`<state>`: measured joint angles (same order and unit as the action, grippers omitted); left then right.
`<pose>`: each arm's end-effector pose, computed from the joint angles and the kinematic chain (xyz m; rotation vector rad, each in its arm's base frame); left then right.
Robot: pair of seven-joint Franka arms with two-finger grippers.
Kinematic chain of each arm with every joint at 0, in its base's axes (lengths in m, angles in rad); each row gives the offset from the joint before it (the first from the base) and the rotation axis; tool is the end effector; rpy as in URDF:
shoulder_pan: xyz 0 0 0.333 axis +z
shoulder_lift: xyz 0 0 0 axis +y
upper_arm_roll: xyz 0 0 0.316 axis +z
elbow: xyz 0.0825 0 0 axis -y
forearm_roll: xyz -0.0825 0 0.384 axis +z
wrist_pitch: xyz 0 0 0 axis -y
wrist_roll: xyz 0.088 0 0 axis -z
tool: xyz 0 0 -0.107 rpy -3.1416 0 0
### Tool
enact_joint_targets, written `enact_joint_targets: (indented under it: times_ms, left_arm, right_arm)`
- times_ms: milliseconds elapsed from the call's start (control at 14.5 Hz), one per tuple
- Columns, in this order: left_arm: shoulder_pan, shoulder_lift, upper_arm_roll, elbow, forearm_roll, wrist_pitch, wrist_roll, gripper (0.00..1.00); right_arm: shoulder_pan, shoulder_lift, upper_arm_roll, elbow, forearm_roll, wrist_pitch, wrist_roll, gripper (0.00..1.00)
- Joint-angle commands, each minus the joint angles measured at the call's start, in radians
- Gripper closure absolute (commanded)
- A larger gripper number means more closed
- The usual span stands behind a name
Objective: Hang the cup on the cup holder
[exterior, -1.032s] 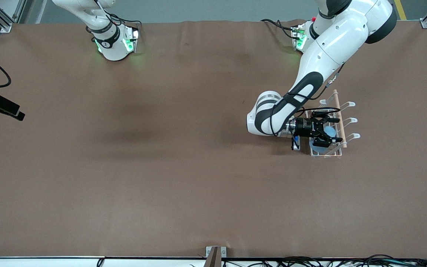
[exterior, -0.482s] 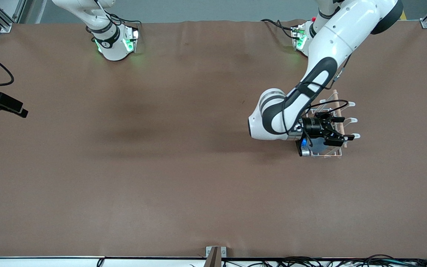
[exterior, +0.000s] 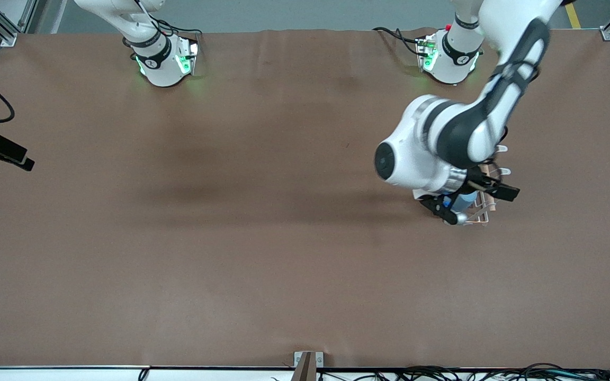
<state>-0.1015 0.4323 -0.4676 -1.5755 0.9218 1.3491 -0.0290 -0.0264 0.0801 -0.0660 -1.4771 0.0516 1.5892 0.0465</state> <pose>0.5854 -0.2108 0.4086 -2.1245 0.7113 0.3938 0.5799 -0.0466 0.6252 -3.0882 0.2145 -0.0514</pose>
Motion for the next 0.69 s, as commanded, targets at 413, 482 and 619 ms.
enact_joint_targets:
  times_ms: [413, 482, 619]
  left_arm:
    - [0.082, -0.317, 0.234, -0.038, -0.607, 0.335, -0.046, 0.00]
    - [0.082, -0.343, 0.269, -0.040, -0.682, 0.344, -0.045, 0.00]
    - [0.079, -0.380, 0.317, -0.034, -0.762, 0.349, -0.028, 0.00]
  right_arm:
    - [0.000, -0.016, 0.002, 0.006, -0.013, -0.031, -0.005, 0.00]
    - [0.000, -0.016, 0.002, 0.006, -0.013, -0.031, -0.014, 0.00]
    - [-0.006, -0.014, 0.000, 0.008, -0.015, -0.029, -0.014, 0.00]
